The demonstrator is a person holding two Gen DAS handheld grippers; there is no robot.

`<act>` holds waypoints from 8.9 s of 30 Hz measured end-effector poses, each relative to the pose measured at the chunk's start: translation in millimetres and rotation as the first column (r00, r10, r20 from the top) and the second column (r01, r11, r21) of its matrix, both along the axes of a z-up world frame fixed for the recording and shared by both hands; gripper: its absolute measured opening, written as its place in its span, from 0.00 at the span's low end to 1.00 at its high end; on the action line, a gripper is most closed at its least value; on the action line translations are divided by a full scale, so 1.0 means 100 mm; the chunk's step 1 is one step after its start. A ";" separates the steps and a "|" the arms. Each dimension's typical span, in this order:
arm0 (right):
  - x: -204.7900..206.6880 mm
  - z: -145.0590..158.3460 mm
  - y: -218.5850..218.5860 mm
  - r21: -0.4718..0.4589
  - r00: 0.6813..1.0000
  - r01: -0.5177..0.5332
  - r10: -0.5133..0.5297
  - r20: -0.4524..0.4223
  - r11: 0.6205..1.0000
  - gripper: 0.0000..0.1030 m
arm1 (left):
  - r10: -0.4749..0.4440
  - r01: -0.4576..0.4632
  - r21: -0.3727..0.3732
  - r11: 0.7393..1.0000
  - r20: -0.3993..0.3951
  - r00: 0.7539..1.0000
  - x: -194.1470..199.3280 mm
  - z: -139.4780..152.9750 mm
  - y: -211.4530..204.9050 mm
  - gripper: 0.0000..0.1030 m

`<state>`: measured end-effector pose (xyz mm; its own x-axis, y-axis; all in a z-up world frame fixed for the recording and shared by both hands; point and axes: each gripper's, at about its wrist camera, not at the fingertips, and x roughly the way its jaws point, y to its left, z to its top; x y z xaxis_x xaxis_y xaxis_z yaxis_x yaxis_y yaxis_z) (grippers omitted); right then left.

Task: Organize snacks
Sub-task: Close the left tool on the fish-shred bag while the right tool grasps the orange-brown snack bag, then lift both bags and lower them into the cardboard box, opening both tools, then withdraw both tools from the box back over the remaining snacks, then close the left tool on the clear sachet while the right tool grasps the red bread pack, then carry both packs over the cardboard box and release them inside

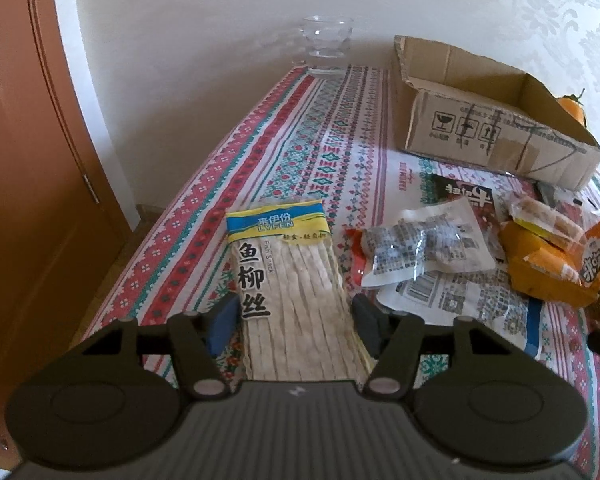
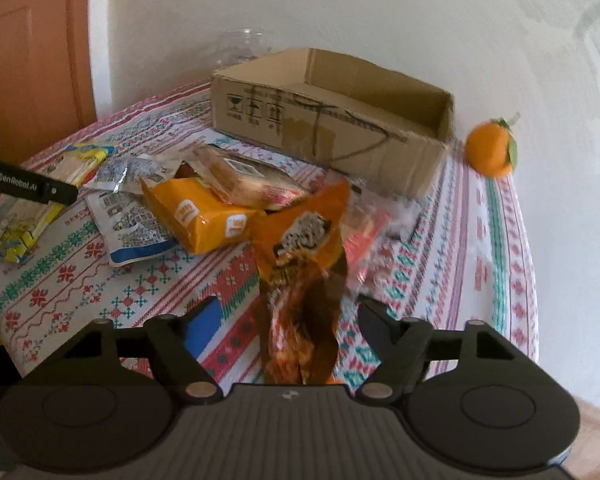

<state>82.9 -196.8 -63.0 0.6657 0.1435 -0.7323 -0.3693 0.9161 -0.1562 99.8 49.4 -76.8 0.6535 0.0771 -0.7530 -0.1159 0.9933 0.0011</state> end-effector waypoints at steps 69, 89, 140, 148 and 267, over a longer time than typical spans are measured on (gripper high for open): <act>1.14 0.89 -0.43 0.110 0.989 0.051 -0.065 0.131 0.993 0.50 | -0.456 0.446 0.110 0.888 0.094 0.885 2.73 0.87 -1.15 0.81; 2.16 0.89 -0.36 0.151 0.989 0.132 -0.141 0.049 0.980 0.50 | -0.396 0.392 0.059 0.918 0.181 0.900 0.83 0.97 -0.41 0.90; 0.70 0.11 -0.10 0.026 0.951 0.308 -0.308 -0.018 0.951 1.00 | -0.420 0.420 0.023 0.907 0.062 0.905 0.23 0.53 -0.39 0.90; 0.79 0.01 -0.13 0.021 0.946 0.325 -0.324 -0.024 0.946 1.00 | -0.428 0.427 0.029 0.904 0.037 0.903 0.22 0.50 -0.42 0.90; 0.59 0.56 -0.20 0.083 0.987 0.152 -0.156 0.048 0.985 0.60 | -0.457 0.456 -0.076 0.887 -0.008 0.889 0.54 0.51 -0.14 0.49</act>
